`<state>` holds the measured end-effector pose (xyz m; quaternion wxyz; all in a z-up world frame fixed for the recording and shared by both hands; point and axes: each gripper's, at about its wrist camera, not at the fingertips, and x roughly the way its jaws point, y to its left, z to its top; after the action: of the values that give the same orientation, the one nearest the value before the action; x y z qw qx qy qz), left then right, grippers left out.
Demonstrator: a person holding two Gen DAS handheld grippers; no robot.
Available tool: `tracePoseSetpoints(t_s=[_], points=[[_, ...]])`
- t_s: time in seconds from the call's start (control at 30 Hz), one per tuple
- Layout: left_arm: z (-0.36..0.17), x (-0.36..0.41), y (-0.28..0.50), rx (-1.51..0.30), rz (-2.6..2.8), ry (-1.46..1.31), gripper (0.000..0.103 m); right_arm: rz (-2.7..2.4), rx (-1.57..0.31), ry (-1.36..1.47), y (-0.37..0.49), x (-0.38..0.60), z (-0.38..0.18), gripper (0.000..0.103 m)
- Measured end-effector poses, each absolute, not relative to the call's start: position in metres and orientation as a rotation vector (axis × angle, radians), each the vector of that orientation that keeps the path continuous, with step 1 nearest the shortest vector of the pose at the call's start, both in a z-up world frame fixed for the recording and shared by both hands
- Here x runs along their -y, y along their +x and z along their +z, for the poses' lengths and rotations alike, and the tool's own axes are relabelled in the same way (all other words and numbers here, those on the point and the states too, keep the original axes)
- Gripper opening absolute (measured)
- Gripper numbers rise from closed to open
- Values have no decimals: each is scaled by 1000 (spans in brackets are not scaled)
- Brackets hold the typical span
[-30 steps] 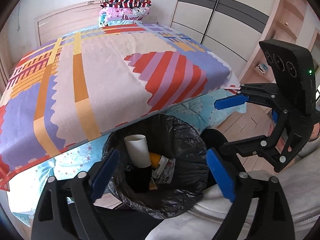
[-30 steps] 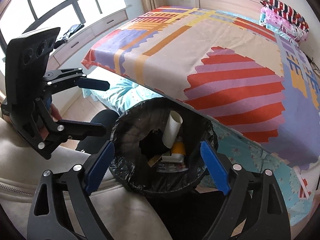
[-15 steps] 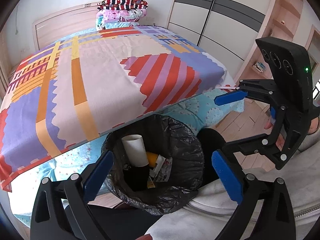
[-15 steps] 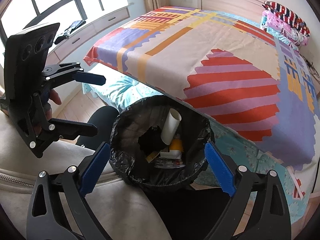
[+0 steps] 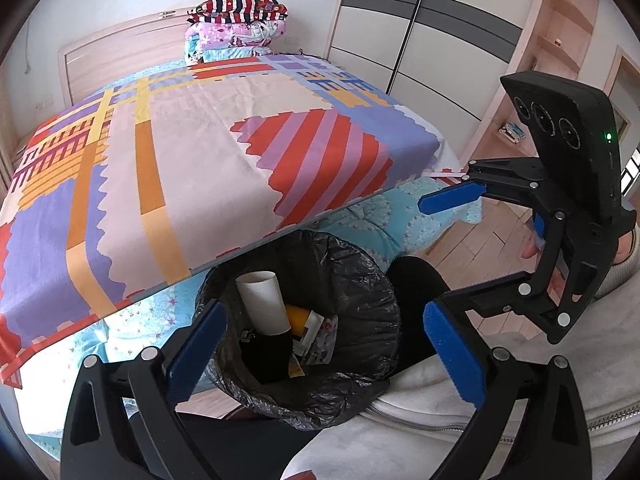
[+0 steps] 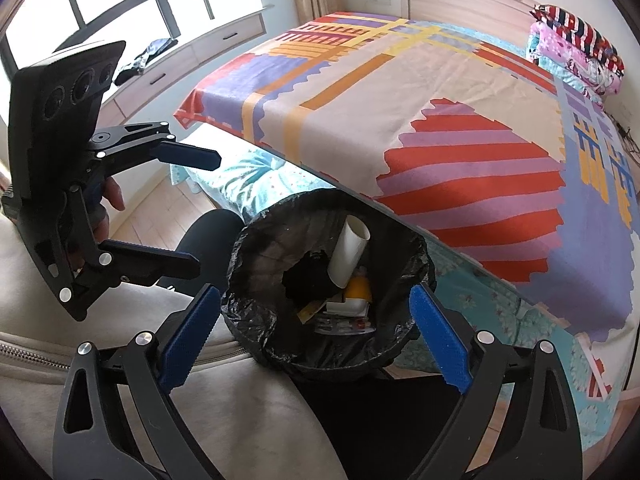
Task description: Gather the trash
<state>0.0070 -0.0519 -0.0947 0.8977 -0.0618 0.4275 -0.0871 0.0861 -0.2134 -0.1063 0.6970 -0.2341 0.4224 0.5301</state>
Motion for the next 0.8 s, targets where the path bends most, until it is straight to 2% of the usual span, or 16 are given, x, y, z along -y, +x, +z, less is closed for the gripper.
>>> tracePoseSetpoints(t_s=[0.13,0.8], points=[[-94,52,6,-883,-179,-126,95,1187,-939,-525,84,213,-105,98],[-92,52,7,-878,-176,-121,95,1187,-941,-526,84,213,-105,99]])
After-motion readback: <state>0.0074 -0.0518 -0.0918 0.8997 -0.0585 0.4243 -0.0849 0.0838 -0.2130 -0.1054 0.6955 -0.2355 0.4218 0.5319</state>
